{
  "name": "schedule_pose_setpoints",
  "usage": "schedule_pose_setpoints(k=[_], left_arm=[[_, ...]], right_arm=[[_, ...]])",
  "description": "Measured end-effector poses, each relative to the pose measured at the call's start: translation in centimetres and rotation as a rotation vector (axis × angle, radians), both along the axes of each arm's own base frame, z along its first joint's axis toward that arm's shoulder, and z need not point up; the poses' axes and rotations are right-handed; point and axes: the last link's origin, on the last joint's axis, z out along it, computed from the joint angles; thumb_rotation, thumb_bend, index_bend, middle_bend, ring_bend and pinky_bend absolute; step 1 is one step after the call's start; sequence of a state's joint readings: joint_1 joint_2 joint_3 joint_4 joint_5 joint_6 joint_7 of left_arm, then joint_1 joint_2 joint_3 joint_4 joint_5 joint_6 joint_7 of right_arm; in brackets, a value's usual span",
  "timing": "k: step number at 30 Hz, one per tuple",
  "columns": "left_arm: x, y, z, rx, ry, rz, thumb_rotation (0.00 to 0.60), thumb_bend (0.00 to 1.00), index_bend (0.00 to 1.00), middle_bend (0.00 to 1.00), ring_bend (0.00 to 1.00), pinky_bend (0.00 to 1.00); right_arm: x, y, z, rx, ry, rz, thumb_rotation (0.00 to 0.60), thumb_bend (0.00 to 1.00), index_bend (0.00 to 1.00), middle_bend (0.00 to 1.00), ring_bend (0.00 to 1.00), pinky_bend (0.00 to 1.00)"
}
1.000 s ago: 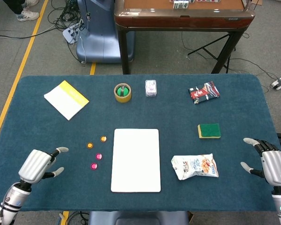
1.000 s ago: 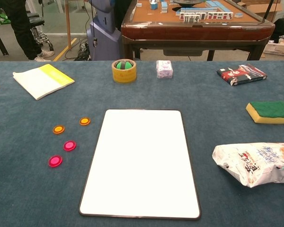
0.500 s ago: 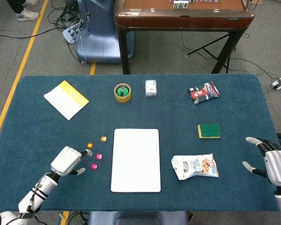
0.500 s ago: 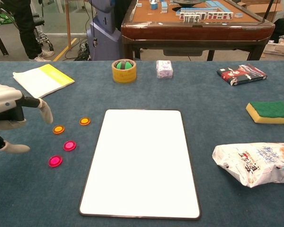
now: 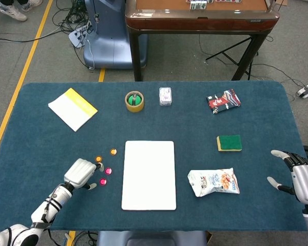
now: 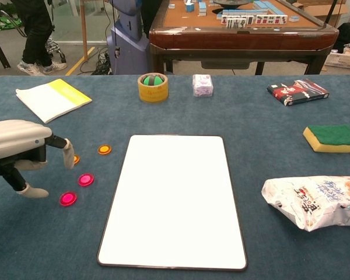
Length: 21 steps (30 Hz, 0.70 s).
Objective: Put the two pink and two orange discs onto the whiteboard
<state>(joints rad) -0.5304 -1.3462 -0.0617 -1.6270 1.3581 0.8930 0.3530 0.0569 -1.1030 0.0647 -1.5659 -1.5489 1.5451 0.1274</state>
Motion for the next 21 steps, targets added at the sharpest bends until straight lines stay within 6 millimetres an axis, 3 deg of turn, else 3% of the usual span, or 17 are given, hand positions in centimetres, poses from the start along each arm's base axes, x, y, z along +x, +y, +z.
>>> schedule_pose_setpoints(k=[21], left_arm=[[0.6, -0.1, -1.9, -0.050, 0.007, 0.028, 0.600, 0.20, 0.51, 1.00, 1.00, 1.00]], right_arm=[[0.0, 0.0, 0.1, -0.002, -0.003, -0.001, 0.600, 0.00, 0.28, 0.34, 0.31, 0.40]])
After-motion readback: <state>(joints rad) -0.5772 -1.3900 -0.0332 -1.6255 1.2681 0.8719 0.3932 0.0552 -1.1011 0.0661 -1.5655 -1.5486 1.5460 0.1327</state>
